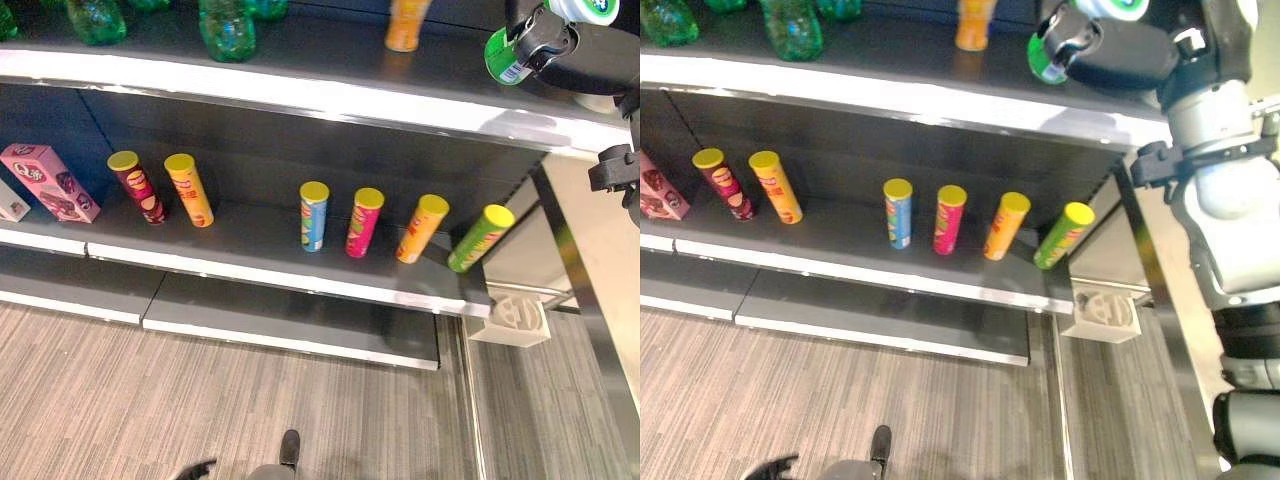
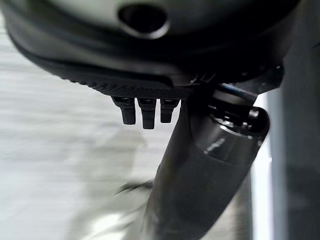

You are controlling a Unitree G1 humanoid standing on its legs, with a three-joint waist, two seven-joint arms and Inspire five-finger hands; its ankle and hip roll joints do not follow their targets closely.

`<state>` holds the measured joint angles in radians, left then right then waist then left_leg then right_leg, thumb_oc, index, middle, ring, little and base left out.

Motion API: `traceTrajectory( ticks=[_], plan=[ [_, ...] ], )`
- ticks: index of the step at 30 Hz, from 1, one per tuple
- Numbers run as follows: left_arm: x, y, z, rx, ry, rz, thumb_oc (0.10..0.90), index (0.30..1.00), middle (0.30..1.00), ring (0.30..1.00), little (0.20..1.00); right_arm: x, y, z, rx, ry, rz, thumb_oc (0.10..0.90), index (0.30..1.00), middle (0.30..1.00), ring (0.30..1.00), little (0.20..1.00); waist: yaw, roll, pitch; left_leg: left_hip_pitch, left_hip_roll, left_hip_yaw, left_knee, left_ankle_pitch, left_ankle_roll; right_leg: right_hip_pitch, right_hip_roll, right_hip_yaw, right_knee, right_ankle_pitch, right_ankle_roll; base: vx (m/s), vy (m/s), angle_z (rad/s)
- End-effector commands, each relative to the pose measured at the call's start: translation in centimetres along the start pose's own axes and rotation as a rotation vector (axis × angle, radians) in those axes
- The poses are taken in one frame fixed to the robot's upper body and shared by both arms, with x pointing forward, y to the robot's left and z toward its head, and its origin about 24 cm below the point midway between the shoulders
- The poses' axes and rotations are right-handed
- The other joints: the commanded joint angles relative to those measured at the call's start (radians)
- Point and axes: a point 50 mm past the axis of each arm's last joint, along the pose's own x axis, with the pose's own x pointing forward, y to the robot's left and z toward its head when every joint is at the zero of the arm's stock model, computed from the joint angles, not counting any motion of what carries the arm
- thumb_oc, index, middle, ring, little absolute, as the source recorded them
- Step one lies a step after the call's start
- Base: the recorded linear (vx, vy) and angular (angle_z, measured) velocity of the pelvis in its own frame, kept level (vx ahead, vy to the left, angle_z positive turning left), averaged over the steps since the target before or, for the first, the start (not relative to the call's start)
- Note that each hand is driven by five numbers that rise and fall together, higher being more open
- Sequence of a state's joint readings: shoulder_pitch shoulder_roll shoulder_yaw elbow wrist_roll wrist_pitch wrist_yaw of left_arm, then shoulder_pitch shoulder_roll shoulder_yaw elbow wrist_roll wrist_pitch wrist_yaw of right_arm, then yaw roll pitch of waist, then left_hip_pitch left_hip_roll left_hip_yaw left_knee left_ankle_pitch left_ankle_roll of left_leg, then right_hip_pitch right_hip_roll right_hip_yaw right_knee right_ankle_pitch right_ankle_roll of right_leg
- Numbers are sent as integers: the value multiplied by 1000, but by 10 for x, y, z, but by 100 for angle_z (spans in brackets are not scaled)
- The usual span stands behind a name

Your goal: Put the goods on the table back onto the shelves and tidy them up.

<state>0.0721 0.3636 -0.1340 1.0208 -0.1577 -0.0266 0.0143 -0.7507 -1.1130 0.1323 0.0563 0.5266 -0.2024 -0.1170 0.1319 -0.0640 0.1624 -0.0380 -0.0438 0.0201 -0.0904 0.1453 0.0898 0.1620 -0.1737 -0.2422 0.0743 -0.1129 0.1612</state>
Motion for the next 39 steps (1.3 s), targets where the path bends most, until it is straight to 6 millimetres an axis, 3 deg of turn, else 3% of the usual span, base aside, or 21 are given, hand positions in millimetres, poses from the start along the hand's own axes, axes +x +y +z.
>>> traceTrajectory(
  ticks=[1,3,4,5,6,7,11,17,24,39],
  plan=[
    [-5,13,-11,12,0,33,800,900,900,900,900,30,-9,48,31,-229,-78,400,300,300,300,300,39,-14,-79,68,49,61,3,-139,-120,-78,-51,13,100,114,38,21,164,-1],
    [-5,16,-8,26,-13,32,800,900,900,900,900,35,-2,51,42,-240,-47,400,300,300,300,300,36,-6,-57,86,56,75,3,-153,-114,-139,-72,-7,188,149,42,-13,99,-31],
    [-5,16,-7,28,-17,30,800,900,900,900,900,36,-2,51,40,-238,-42,400,300,300,300,300,36,-8,-56,89,58,79,3,-157,-116,-147,-80,-19,170,154,43,-3,-6,-44],
    [-5,16,-6,28,-21,27,800,900,900,900,900,38,-1,53,45,-244,-37,400,300,300,300,300,35,-8,-56,90,62,77,3,-161,-121,-151,-81,-28,131,157,41,34,-121,-32],
    [-3,19,-2,72,-12,33,800,900,900,900,900,46,-13,60,11,-268,-85,400,300,300,300,300,30,-23,-49,91,69,78,3,-169,-132,-153,-61,-23,6,159,32,125,-200,-39],
    [-4,18,-2,35,-31,30,800,900,900,900,900,53,-4,59,11,-229,-18,400,300,300,300,300,28,-45,-65,97,66,68,3,-164,-137,-112,-46,11,-97,181,47,117,-177,-1],
    [-5,12,-10,16,-8,17,800,900,900,900,900,55,7,59,24,-228,49,400,300,300,300,300,33,-58,-94,108,77,60,3,-171,-148,-67,-29,-10,-158,195,46,113,-104,10],
    [-7,7,-22,44,37,-2,800,900,900,900,900,70,9,36,-25,-77,118,400,300,300,300,300,51,-74,-108,123,94,41,3,-174,-164,-31,-14,-39,-162,172,39,56,-67,7],
    [-8,9,-29,58,61,3,800,900,900,900,900,83,9,29,-99,-4,160,400,300,300,300,300,61,-86,-107,113,97,30,3,-168,-172,-24,-14,-66,-162,171,39,13,-23,16],
    [-4,12,-14,96,16,19,800,900,900,900,900,88,5,-2,-186,147,108,400,300,300,300,300,82,-87,-85,77,81,7,3,-162,-166,-33,-36,-102,-157,186,48,1,8,10]
  ],
)
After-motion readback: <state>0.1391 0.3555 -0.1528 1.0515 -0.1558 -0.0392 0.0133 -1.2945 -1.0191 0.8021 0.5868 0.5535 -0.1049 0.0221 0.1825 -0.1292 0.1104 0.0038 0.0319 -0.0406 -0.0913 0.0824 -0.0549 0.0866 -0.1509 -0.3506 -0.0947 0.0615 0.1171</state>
